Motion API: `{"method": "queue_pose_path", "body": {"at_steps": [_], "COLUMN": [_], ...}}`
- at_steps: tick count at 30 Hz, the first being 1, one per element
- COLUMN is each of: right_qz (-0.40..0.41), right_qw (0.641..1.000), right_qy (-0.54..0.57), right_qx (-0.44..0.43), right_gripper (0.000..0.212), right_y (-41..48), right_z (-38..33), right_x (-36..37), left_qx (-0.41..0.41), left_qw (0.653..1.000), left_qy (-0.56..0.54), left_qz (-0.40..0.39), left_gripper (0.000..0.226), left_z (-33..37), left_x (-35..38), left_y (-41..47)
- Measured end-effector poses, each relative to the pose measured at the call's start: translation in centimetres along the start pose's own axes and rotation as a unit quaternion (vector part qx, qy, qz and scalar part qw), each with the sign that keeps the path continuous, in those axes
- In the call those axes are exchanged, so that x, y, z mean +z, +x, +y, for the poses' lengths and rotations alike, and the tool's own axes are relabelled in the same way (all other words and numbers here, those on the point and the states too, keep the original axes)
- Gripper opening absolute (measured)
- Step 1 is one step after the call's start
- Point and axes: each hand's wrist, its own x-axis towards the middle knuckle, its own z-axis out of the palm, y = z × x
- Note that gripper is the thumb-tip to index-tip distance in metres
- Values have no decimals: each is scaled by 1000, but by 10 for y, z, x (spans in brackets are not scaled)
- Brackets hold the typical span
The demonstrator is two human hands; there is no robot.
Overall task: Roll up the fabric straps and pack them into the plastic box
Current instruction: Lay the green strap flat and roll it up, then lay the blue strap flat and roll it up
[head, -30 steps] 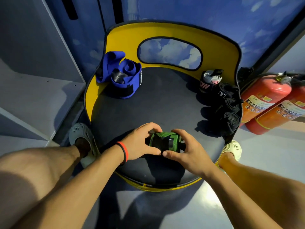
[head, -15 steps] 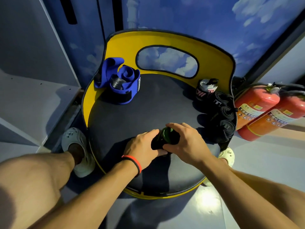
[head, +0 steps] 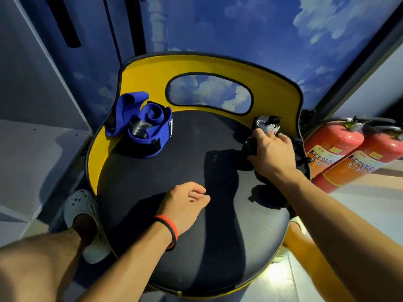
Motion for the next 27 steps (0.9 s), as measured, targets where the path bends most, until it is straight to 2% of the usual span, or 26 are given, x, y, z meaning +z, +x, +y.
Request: {"method": "queue_pose_path", "body": {"at_steps": [3, 6, 12, 19, 22, 27], "right_qz": [15, 52, 22, 82, 35, -70], "right_qw": [999, 996, 998, 995, 995, 977], "right_qy": [-26, -65, -46, -39, 15, 148], "right_qx": [25, 20, 46, -35, -92, -133], "right_gripper": [56, 44, 40, 37, 44, 35], "right_y": [6, 5, 7, 8, 9, 13], "right_z": [12, 11, 6, -21, -58, -137], "right_x": [8, 14, 7, -10, -18, -26], "left_qx": [-3, -10, -17, 4, 7, 0], "left_qw": [1000, 999, 997, 994, 988, 972], "left_qy": [16, 36, 73, 112, 156, 230], "left_qz": [-2, -14, -31, -9, 3, 43], "left_gripper": [9, 10, 11, 10, 11, 18], "left_z": [1, 3, 7, 34, 48, 53], "left_x": [6, 11, 11, -23, -52, -108], "left_y": [2, 2, -3, -9, -12, -1]}}
